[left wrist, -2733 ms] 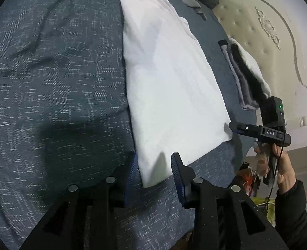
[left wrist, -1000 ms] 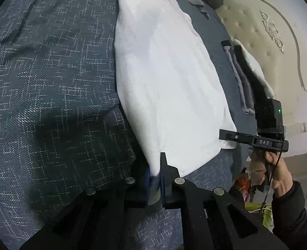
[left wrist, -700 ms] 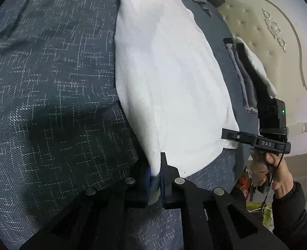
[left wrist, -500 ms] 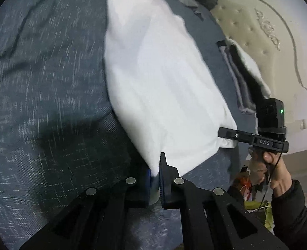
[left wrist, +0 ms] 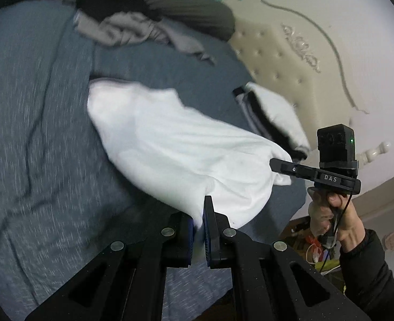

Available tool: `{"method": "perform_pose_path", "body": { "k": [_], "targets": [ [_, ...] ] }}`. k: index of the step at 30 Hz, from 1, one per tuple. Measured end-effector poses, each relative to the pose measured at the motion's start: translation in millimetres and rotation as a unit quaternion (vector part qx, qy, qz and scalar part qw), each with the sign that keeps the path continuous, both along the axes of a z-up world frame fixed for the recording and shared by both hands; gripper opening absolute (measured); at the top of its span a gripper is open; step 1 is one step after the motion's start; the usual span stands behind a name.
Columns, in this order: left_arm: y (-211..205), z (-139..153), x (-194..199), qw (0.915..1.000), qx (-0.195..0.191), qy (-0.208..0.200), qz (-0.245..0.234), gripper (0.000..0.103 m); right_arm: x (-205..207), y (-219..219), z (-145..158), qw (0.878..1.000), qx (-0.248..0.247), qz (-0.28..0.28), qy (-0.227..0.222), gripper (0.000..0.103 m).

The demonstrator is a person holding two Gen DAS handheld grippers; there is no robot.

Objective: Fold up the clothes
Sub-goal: 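Lift the folded polo off the bed with both tools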

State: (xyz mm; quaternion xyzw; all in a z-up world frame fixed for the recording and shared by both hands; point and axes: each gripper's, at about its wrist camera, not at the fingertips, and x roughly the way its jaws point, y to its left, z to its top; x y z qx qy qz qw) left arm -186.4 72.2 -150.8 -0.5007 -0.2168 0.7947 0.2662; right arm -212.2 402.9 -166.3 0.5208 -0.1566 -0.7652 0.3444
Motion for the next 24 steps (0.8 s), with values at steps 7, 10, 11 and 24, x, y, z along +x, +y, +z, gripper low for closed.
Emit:
{"method": "perform_pose_path", "body": {
  "k": [7,10,11,24],
  "targets": [
    [11,67,-18,0.9991,0.009,0.042,0.001,0.006,-12,-6,65,0.999,-0.009,-0.006,0.047,0.008],
    [15,89,-20,0.9984,0.009,0.057,-0.003,0.006,-13,-2,83,0.998,-0.010,-0.008,0.059,0.008],
    [16,95,-20,0.9981,0.008,0.061,-0.004,0.006,-13,-1,89,0.998,-0.010,-0.008,0.064,0.008],
    [50,156,-20,0.9950,0.014,0.096,-0.022,0.006,-5,40,155,0.994,-0.014,-0.024,0.104,0.008]
  ]
}}
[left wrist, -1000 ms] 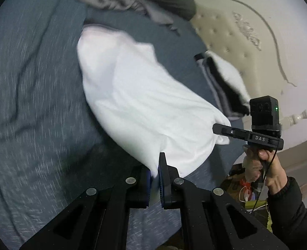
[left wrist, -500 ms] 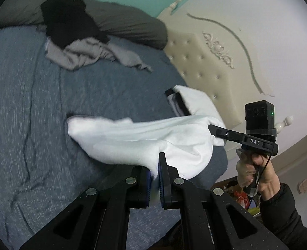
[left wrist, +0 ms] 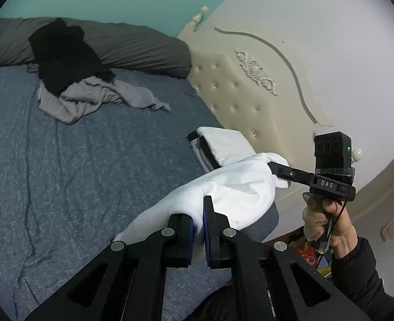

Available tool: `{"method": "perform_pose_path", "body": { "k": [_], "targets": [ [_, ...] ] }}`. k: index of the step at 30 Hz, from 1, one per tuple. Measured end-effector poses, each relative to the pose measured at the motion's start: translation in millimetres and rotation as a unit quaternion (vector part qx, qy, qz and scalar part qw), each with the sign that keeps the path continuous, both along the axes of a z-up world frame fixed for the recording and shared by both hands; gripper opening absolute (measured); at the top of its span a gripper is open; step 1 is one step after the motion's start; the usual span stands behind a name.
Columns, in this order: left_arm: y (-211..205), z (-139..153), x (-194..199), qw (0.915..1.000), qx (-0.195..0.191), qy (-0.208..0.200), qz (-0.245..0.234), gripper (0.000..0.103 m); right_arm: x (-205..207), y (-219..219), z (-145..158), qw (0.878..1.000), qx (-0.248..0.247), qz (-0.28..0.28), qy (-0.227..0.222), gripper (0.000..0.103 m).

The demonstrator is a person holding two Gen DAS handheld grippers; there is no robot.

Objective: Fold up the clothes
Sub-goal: 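Lift the folded polo off the bed with both tools, then carry the held polo with both tools toward the grey clothes stack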

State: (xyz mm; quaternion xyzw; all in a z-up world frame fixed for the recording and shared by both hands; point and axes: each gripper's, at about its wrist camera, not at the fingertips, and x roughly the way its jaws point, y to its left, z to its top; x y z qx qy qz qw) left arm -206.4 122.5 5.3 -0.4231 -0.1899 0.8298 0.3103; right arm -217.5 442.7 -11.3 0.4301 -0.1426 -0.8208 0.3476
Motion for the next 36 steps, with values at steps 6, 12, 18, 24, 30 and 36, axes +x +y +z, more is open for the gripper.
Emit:
{"method": "perform_pose_path", "body": {
  "k": [6,12,18,24,30,36],
  "targets": [
    [31,23,-6,0.9998,0.002,0.015,-0.012,0.006,0,27,27,1.000,0.009,-0.006,0.019,0.008],
    [65,48,-20,0.9993,0.004,0.031,-0.019,0.006,-15,51,55,0.999,0.010,-0.016,0.035,0.008],
    [98,69,-48,0.9988,-0.003,0.042,-0.024,0.006,-45,78,72,0.999,0.002,-0.026,0.045,0.008],
    [129,81,-95,0.9986,-0.016,0.044,-0.024,0.006,-89,107,83,0.998,-0.008,-0.036,0.049,0.008],
    [161,88,-158,0.9985,-0.018,0.047,-0.021,0.006,-146,142,90,0.997,-0.021,-0.053,0.054,0.008],
    [194,107,-217,0.9975,-0.021,0.064,-0.020,0.006,-203,171,104,0.995,-0.027,-0.069,0.070,0.008]
  ]
}}
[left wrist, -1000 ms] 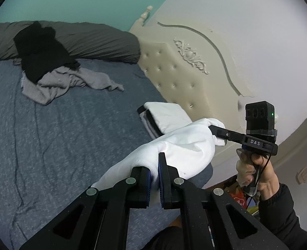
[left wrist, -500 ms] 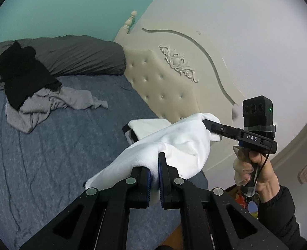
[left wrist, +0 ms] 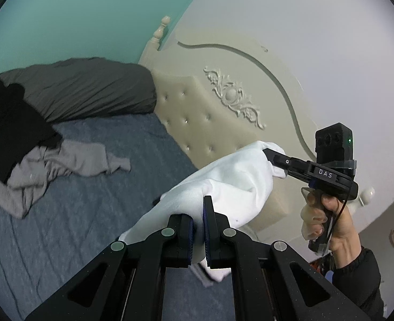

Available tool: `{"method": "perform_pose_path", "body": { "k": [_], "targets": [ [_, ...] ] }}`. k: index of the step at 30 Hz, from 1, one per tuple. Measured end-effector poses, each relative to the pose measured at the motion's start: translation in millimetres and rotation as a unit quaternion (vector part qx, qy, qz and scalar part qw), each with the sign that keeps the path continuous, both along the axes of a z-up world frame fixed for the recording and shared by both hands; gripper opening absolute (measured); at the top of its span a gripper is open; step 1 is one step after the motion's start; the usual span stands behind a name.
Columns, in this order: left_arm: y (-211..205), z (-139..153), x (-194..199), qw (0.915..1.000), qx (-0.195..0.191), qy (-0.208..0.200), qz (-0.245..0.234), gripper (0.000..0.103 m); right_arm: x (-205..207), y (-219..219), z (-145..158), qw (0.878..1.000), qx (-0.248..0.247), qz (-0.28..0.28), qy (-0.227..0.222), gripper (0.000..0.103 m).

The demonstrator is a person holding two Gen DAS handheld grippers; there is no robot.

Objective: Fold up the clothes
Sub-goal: 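Carry the held polo with both tools toward the grey clothes stack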

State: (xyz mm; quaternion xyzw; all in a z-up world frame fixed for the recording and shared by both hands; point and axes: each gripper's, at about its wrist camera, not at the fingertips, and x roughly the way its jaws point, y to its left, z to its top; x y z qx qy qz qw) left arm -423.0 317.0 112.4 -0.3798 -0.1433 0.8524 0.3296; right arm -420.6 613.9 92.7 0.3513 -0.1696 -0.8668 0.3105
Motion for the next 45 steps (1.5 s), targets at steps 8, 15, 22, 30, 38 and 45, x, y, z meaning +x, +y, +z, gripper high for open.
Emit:
{"method": "perform_pose_path", "body": {
  "k": [8,15,22,30,38,45],
  "targets": [
    [60,20,-75,0.9996,-0.013,0.022,-0.005,0.006,-69,45,23,0.999,0.010,-0.033,0.037,0.008],
    [147,-19,-120,0.9994,-0.022,0.002,-0.028,0.006,-90,118,-14,0.995,0.046,-0.088,0.021,0.008],
    [205,-94,-107,0.9963,-0.026,-0.053,-0.062,0.006,-64,169,-79,0.992,0.062,-0.109,-0.032,0.008],
    [214,-101,-74,0.9963,-0.016,-0.050,-0.068,0.006,-19,195,-90,0.992,0.052,-0.110,-0.037,0.008],
    [217,-80,-81,0.9979,-0.018,-0.035,-0.051,0.006,-21,194,-69,0.989,0.049,-0.135,-0.027,0.008],
    [219,-61,-100,0.9988,-0.018,-0.027,-0.038,0.006,-36,191,-43,0.986,0.056,-0.158,-0.009,0.008]
  ]
}}
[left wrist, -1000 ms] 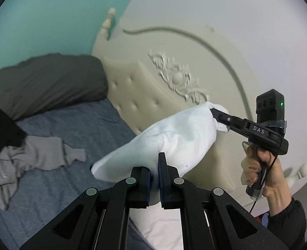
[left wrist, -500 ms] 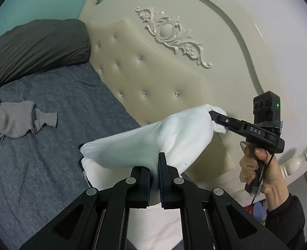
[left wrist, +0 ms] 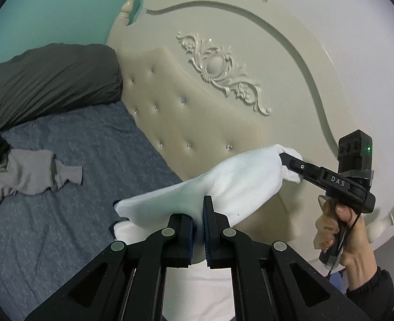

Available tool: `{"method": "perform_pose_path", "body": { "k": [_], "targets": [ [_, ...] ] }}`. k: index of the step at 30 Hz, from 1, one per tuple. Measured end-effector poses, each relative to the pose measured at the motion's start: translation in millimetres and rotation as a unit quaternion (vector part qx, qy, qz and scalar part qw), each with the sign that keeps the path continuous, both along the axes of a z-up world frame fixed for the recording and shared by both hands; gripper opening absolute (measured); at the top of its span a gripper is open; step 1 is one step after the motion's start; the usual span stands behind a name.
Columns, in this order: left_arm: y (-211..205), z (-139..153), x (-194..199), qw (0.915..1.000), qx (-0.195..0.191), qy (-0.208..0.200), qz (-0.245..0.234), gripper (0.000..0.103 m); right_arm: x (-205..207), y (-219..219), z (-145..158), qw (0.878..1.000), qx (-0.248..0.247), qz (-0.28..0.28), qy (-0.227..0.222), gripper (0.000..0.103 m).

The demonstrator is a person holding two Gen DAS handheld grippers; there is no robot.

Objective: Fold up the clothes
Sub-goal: 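Carry the held polo with both tools toward the grey clothes stack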

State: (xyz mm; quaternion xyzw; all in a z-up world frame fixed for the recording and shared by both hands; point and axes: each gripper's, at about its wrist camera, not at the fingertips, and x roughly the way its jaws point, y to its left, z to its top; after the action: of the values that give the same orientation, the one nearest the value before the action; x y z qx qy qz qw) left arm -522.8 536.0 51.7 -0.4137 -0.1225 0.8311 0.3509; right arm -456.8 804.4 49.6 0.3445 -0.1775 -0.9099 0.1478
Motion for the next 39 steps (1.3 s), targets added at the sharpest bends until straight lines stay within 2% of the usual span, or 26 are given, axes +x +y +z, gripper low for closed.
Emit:
{"method": "perform_pose_path", "body": {
  "k": [12,17,20,26,39],
  "targets": [
    [-2,23,-33,0.9996,0.001,0.018,0.024,0.006,-39,-10,20,0.999,0.013,-0.015,0.044,0.008],
    [-5,41,-34,0.9987,0.002,0.043,0.025,0.006,-42,-13,38,0.997,0.013,-0.005,0.081,0.008],
    [-6,46,-30,0.9986,0.000,0.049,0.022,0.006,-40,-11,35,0.997,0.017,0.002,0.077,0.008],
    [-2,21,-5,0.9994,-0.009,0.033,0.005,0.006,-24,-10,10,0.998,0.021,0.021,0.047,0.008],
    [12,-31,99,0.9995,-0.014,-0.005,-0.028,0.006,79,14,-40,0.998,0.012,0.054,-0.022,0.008]
  ]
}}
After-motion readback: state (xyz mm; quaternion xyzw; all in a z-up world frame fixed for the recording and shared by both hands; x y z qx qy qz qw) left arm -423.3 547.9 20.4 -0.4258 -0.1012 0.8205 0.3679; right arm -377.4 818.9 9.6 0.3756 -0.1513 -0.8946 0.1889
